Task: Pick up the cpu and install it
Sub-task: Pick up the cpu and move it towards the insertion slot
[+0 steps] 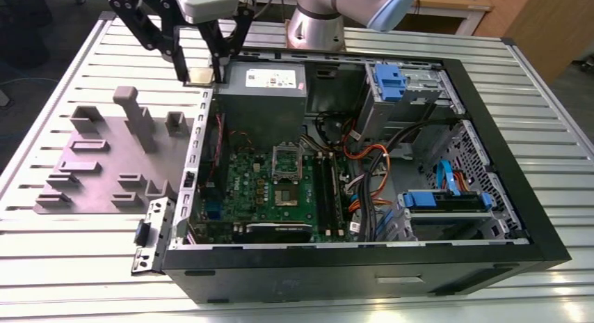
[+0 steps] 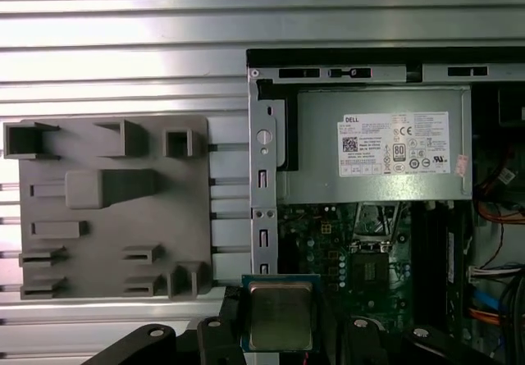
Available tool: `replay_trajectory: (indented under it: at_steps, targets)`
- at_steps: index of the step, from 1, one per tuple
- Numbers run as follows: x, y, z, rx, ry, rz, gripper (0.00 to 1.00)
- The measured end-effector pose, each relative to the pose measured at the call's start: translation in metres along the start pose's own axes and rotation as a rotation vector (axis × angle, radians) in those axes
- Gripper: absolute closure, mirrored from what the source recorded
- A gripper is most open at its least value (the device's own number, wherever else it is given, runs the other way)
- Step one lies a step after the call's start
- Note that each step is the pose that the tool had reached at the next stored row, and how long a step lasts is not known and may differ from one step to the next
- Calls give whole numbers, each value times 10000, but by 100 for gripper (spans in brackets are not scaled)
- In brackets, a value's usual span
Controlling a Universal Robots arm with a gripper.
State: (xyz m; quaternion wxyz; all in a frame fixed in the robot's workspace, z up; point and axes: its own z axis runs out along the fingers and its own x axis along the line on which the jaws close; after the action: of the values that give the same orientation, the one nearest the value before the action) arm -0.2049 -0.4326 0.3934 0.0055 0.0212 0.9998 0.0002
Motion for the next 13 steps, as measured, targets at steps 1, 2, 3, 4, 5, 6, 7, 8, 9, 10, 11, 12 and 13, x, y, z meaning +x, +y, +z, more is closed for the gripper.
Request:
replay_trajectory:
  at_steps: [1, 2, 3, 4, 5, 6, 7, 8, 9, 10, 11, 12, 13]
  targets:
    - [-6, -3, 0, 0, 0, 0, 53]
    - [-7, -7, 1, 1, 1, 0, 53]
    - [-8, -13, 2, 0, 1, 0, 53]
    - [-9, -20, 3, 0, 0, 0, 53]
    - [-9, -31, 3, 0, 0, 0, 53]
    - [-10, -42, 3, 2, 1, 0, 53]
    - [-11, -55, 4, 3, 1, -1, 53]
    - [-16, -70, 5, 4, 1, 0, 53]
    - [-24, -81, 7, 4, 0, 0, 53]
    - [-36, -92, 9, 3, -1, 0, 53]
    - [-54, -99, 10, 3, -1, 0, 53]
    - [-72, -106, 11, 3, -1, 1, 53]
    - [-92, -111, 12, 5, 0, 1, 53]
